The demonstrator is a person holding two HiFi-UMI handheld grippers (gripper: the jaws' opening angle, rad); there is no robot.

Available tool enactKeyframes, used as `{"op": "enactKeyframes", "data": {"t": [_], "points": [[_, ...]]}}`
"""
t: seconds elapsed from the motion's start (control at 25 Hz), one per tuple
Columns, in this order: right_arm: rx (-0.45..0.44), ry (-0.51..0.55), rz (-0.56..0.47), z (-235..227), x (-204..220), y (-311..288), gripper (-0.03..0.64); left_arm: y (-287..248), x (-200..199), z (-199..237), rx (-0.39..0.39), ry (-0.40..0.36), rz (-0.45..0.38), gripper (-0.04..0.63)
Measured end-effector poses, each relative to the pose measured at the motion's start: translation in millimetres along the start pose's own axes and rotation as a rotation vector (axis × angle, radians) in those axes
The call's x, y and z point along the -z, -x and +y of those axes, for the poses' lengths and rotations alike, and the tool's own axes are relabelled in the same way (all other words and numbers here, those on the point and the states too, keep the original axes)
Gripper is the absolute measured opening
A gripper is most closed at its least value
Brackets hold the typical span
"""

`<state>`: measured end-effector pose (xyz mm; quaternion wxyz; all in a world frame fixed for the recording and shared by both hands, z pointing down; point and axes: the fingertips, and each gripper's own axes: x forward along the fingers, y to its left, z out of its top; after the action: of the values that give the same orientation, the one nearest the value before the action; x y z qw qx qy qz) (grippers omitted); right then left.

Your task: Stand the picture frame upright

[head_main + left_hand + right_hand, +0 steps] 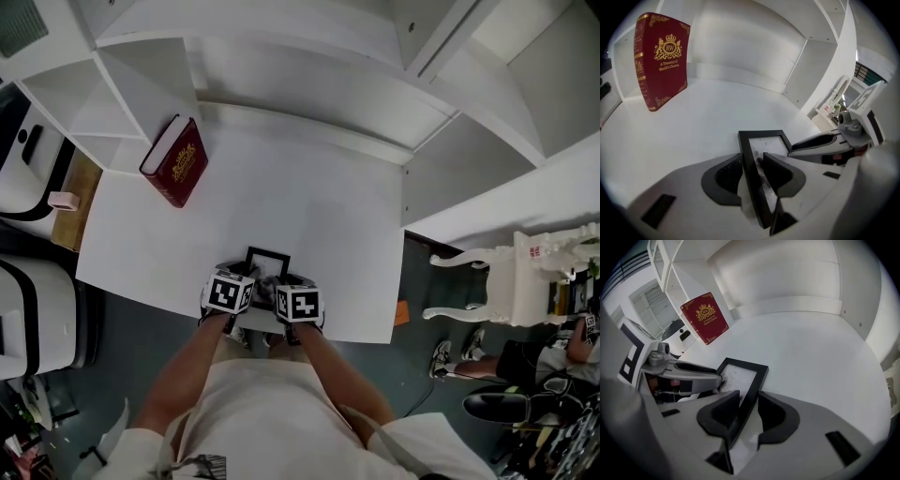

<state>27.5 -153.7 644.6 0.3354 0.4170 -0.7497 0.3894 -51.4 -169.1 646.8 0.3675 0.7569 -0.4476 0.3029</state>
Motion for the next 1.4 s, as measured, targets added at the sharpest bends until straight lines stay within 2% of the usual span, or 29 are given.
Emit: {"op": "enactKeyframes", "data": {"t": [0.16,0.36,0.44,0.56,0.92,1.2,1.4], "points": [[-0.027,-0.066,-0.022,-2,0,0,0.129,0,0,1,0.003,0.035,-0.005,0.144],[-0.072,-0.219,-0.067,-5,-1,0,0.095,3,-4,7,-0.029,0.058,0.008,0.13],[-0.07,-0.217,-0.079,-5,-3,1,0.097,5,-11,6,-0.034,0.053,-0.004,0.124],[-0.071,-0.222,-0.12,-12,-15,5,0.097,7,-31,2,-0.029,0.043,-0.064,0.104],[-0.043,-0.149,-0.287,-42,-72,8,0.097,-4,-100,-1,-0.015,-0.017,-0.277,0.089],[-0.017,-0.036,-0.432,-63,-128,10,0.098,-9,-156,-1,-0.014,-0.083,-0.473,0.089],[0.02,0.03,-0.528,-78,-169,13,0.098,-16,-198,0,-0.003,-0.138,-0.583,0.089]]}}
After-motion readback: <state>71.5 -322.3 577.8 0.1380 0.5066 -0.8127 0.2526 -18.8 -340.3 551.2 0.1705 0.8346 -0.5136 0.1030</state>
